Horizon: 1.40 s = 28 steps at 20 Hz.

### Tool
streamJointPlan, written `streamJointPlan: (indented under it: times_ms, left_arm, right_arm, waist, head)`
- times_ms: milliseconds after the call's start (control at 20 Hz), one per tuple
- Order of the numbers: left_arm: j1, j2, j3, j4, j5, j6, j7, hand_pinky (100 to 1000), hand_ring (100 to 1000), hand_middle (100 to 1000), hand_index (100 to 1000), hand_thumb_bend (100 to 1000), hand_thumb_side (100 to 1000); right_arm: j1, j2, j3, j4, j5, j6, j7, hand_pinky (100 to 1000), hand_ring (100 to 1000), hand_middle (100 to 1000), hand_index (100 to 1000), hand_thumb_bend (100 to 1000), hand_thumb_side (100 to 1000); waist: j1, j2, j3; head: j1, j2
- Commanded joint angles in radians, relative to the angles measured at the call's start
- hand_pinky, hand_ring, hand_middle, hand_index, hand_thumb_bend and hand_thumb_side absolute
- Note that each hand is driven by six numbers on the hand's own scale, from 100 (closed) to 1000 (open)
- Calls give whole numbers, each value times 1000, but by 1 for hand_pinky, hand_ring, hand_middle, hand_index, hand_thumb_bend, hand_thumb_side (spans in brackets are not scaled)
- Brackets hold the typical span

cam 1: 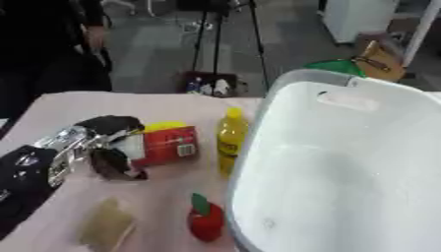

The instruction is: Pick up objects on the table and place them in the box.

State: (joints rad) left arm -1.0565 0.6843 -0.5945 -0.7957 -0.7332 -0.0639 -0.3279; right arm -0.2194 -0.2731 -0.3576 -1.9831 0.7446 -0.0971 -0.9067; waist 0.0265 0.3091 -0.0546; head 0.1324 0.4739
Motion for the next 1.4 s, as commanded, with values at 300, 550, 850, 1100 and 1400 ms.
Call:
streamJointPlan:
  times_ms: [300, 550, 850, 1100, 1400]
  left_arm:
    - [-49, -3, 88, 62, -66, -123, -125, 1000, 1000, 964, 903, 791, 526]
    - [-72, -4, 138, 83, -111, -198, -200, 1000, 1000, 961, 885, 790, 534]
    - [-92, -8, 183, 77, -145, -234, -285, 1000, 1000, 966, 886, 789, 542]
    - [-101, -8, 188, 29, -115, -198, -365, 1000, 1000, 965, 882, 788, 542]
    - [-91, -3, 156, -33, -62, -133, -457, 988, 957, 918, 879, 765, 568]
  right_arm:
    - [-2, -10, -11, -17, -12, -1, 0, 709, 530, 549, 692, 100, 697]
    - [1, -9, -10, -17, -12, 0, 0, 709, 530, 548, 692, 100, 697]
    - [3, -7, -9, -17, -12, 0, 0, 710, 529, 548, 691, 100, 698]
    - [4, -6, -8, -17, -12, 1, 0, 710, 529, 548, 691, 100, 699]
    - [4, -3, -10, -17, -14, 3, 0, 711, 530, 548, 691, 100, 698]
  waist:
    - [-2, -20, 2]
    - [-3, -21, 6]
    - [-5, -22, 8]
    - [-5, -22, 8]
    - [-7, -20, 9]
  head:
    - [4, -4]
    - [2, -4]
    - [1, -4]
    - [1, -5]
    - [1, -3]
